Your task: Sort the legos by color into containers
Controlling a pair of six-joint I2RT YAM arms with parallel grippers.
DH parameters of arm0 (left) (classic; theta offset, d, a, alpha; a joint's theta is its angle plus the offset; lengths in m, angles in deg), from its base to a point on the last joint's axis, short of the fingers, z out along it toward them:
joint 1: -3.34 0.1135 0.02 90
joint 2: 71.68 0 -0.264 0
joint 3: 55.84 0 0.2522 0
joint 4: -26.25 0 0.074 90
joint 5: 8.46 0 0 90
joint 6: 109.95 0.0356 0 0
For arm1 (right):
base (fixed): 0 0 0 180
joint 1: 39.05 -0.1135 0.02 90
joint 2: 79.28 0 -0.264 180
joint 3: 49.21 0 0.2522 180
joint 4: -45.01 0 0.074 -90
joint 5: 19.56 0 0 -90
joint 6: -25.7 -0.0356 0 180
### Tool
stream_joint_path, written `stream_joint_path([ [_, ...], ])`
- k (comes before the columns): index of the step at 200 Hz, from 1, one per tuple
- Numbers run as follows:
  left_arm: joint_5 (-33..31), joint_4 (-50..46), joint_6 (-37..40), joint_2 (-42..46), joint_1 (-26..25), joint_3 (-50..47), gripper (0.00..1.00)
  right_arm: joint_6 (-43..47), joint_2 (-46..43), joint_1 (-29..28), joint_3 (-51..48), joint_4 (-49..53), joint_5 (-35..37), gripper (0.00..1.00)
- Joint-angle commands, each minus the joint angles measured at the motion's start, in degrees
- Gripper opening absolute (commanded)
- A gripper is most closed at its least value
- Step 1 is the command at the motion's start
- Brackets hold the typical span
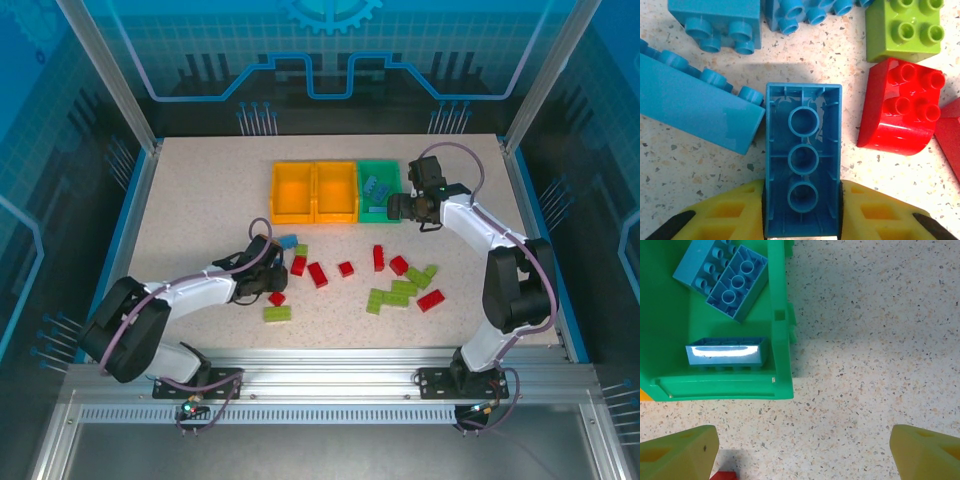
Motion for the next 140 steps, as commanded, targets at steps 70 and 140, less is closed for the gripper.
stream_joint_path([
  [70, 9.60, -1.13, -2.65, 6.56, 0.36, 3.08, 0.24, 3.05, 7.42, 0.79, 3.71, -2.22, -0.23, 0.71],
  [140, 13.32, 1.31, -2.30, 8.10, -0.08, 9.57, 0.22, 2.27, 13.71, 1.63, 8.60, -2.91, -1.07, 0.41],
])
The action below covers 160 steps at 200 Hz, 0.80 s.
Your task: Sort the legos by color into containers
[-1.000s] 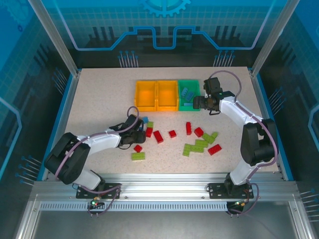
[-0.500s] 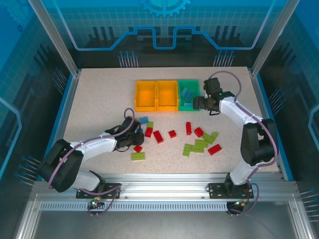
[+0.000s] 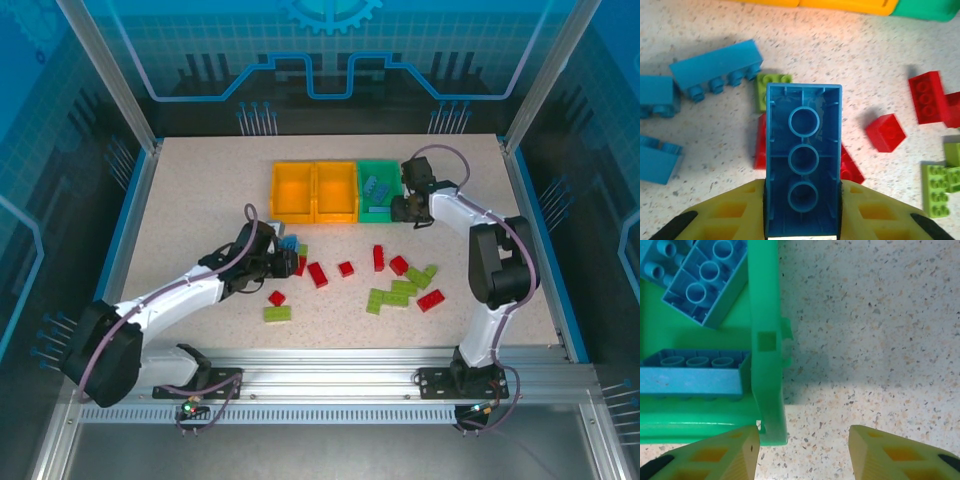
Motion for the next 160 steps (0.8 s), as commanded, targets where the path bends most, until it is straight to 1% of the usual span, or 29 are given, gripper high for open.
stream_joint_path([
  [1, 3.85, 2.01, -0.70, -0.54, -0.17, 4.54, 0.22, -0.09, 3.29, 0.97, 4.48, -0.21, -0.99, 0.40],
  [18, 5.62, 2.96, 0.16, -3.80, -0.58, 9.09, 0.22, 0.01, 4.86, 0.86, 6.02, 0.73, -2.50, 0.28],
  [37, 6.60, 3.00, 1.99, -8.82, -1.86, 15.55, 0.23, 0.43, 4.29, 0.20, 5.04, -0.24, -2.93, 0.22],
  [73, 8.59, 3.11, 5.71, -20.08, -4.69, 29.40, 0.23, 1.06, 3.27, -0.66, 3.03, -0.45, -2.74, 0.18],
  [91, 9.82, 2.23, 6.85, -26.15, -5.37, 36.50, 0.23, 1.15, 2.39, -1.21, 1.56, -1.11, -2.88, 0.18],
  [130, 14.77, 0.41, 5.65, -40.48, -5.36, 50.56, 0.24, 1.76, 0.92, -2.67, -0.47, -1.90, -3.05, 0.17],
  [160, 14.10, -3.68, 5.14, -48.91, -5.24, 61.14, 0.25, 0.88, -0.50, -3.02, -2.53, -2.72, -2.92, 0.17],
])
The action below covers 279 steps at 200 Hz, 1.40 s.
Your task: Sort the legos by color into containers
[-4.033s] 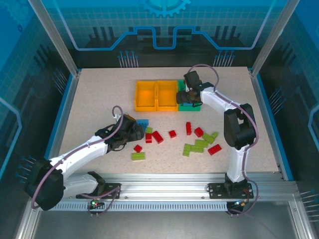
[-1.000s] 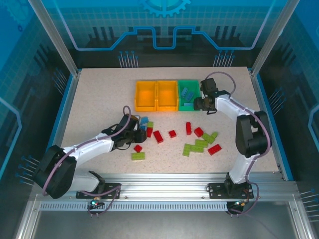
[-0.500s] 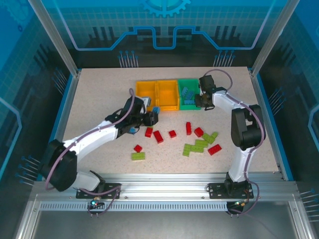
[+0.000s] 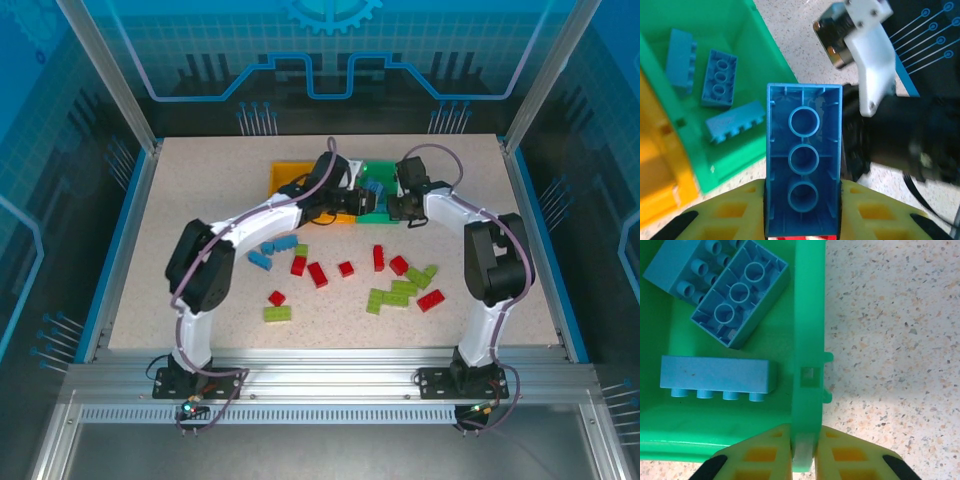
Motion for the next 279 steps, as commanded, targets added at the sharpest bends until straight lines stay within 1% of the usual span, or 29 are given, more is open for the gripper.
stream_joint_path([
  [1, 2.10, -4.37, 0.35, -5.02, 0.08, 7.91, 0.25, 0.27, -1.95, -1.12, -2.50, 0.75, -1.31, 0.17],
  [28, 1.02, -8.21, -0.24, -11.35, 0.32, 16.25, 0.25, 0.16, -3.03, -1.12, -4.37, -0.55, -2.00, 0.16],
  [46, -0.80, -9.79, -1.23, -13.75, 0.33, 19.49, 0.25, 0.43, -3.46, -1.22, -5.10, -0.79, -1.95, 0.15],
  [81, -4.49, -11.13, -3.59, -13.82, 0.61, 19.50, 0.25, 0.70, -4.76, -0.98, -6.24, -0.57, -1.79, 0.13],
  [106, -5.58, -11.60, -4.02, -13.46, 0.59, 19.16, 0.28, 1.03, -5.96, -0.94, -7.09, -0.51, -2.62, 0.12],
  [129, -6.25, -12.35, -4.37, -13.12, 0.61, 19.07, 0.35, 1.58, -7.18, -0.96, -7.98, -0.11, -2.14, 0.11],
  [141, -6.33, -12.51, -4.52, -12.83, 0.61, 18.98, 0.42, 1.90, -7.82, -0.95, -8.50, 0.10, -1.72, 0.10],
  [152, -6.25, -12.40, -4.70, -12.49, 0.55, 18.82, 0.46, 1.99, -8.21, -0.86, -8.82, 0.24, -1.62, 0.11],
  [158, -6.23, -12.30, -4.81, -12.30, 0.49, 18.81, 0.48, 1.89, -8.23, -0.74, -8.82, 0.51, -1.55, 0.14],
  [165, -6.21, -12.22, -4.91, -12.08, 0.48, 18.72, 0.49, 1.56, -8.10, -0.60, -8.57, 1.00, -1.22, 0.20],
  [177, -6.44, -11.78, -5.22, -11.53, 0.44, 18.43, 0.53, 1.33, -7.88, -0.44, -8.05, 1.63, -1.38, 0.25],
  [196, -6.78, -11.06, -5.49, -10.52, 0.36, 17.56, 0.60, 0.55, -8.52, -0.60, -7.77, 1.86, -2.24, 0.44],
  [213, -6.74, -10.45, -5.92, -9.08, 0.31, 16.44, 0.66, -0.20, -9.98, -0.73, -8.16, 2.00, -2.36, 0.55],
  [223, -6.68, -9.94, -6.36, -7.77, 0.26, 15.27, 0.70, -0.58, -11.04, -1.05, -8.59, 2.25, -1.66, 0.59],
  [230, -6.63, -9.84, -6.88, -6.69, 0.26, 14.29, 0.75, -0.76, -11.91, -1.38, -9.09, 2.35, -1.29, 0.60],
  [242, -6.70, -9.52, -7.50, -3.92, 0.13, 12.15, 0.95, -1.44, -13.30, -1.91, -10.14, 2.55, -1.04, 0.63],
  [245, -6.84, -9.41, -7.66, -3.24, 0.02, 11.35, 0.98, -1.69, -13.67, -1.99, -10.35, 2.63, -1.03, 0.64],
  [262, -7.94, -7.63, -8.40, 1.64, -0.11, 5.77, 0.99, -3.24, -15.76, -2.83, -12.26, 2.66, -1.37, 0.67],
  [279, -9.90, -6.44, -9.10, 6.58, -0.13, 0.16, 0.99, -4.48, -17.45, -3.98, -13.76, 2.92, -2.02, 0.67],
])
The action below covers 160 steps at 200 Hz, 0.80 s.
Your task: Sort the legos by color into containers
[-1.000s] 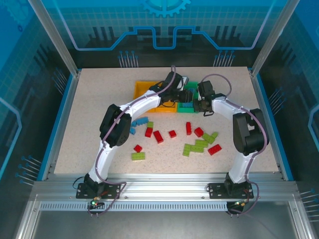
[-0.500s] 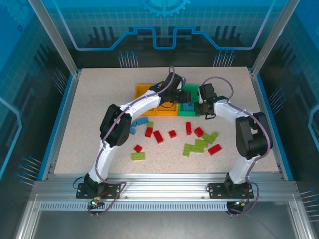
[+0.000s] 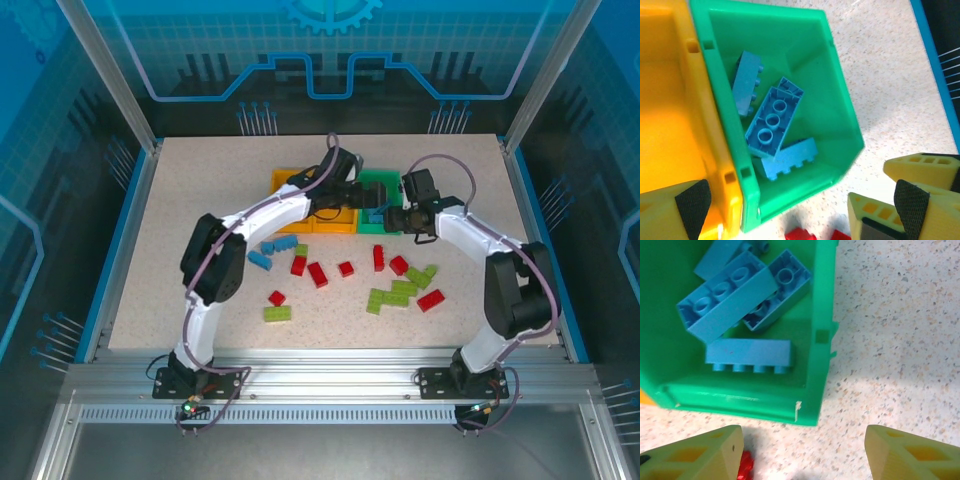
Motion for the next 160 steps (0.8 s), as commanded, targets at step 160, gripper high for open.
stream_joint_path([
  [160, -11.08, 5.12, -3.47, 34.81, 2.61, -41.61, 0.99, -5.46, 8.02, -14.05, 0.42, 8.56, 4.24, 0.57],
])
